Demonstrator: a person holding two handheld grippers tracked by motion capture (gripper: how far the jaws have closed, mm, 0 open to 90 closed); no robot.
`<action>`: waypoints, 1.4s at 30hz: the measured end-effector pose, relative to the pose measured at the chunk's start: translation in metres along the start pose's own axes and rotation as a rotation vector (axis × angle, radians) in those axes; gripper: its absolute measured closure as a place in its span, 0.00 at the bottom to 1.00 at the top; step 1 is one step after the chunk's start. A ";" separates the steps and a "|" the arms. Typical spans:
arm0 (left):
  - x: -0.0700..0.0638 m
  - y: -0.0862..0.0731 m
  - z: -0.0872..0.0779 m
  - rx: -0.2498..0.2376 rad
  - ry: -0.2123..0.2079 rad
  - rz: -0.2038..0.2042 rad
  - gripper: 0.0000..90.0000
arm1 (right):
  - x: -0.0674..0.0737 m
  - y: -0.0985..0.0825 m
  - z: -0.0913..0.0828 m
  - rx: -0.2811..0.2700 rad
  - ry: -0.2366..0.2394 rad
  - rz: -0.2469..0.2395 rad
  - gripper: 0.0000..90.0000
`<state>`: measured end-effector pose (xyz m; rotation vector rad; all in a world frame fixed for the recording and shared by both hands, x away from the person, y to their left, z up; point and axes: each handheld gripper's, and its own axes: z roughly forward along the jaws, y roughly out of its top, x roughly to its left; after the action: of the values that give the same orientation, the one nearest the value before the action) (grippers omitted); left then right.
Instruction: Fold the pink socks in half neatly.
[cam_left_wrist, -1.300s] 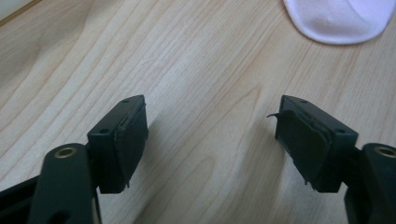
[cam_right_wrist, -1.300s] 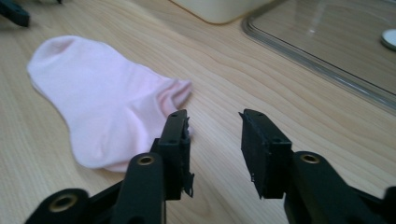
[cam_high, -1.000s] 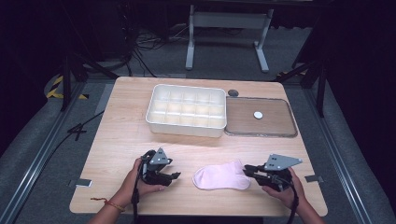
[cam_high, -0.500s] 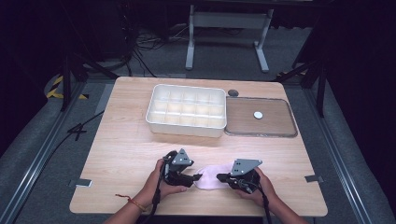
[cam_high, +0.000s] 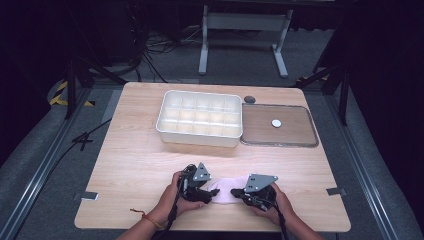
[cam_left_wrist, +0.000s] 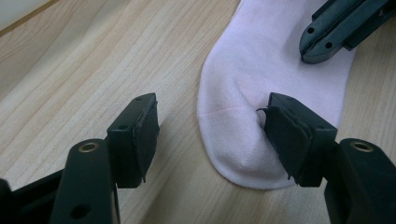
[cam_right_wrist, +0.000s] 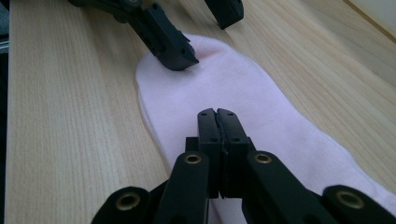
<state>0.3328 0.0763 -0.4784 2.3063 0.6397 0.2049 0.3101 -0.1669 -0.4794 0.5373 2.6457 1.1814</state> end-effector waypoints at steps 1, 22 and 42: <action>0.001 0.001 0.000 0.005 0.003 -0.001 0.42 | 0.001 0.000 0.000 0.001 0.001 0.000 1.00; 0.009 0.002 -0.009 0.069 -0.007 -0.015 0.48 | 0.006 0.009 0.002 0.043 -0.022 -0.044 1.00; 0.017 -0.001 -0.010 0.032 -0.084 -0.094 0.80 | 0.002 0.012 0.012 0.021 -0.039 -0.018 1.00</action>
<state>0.3439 0.0914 -0.4720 2.2962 0.7110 0.0536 0.3149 -0.1505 -0.4780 0.5337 2.6273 1.1281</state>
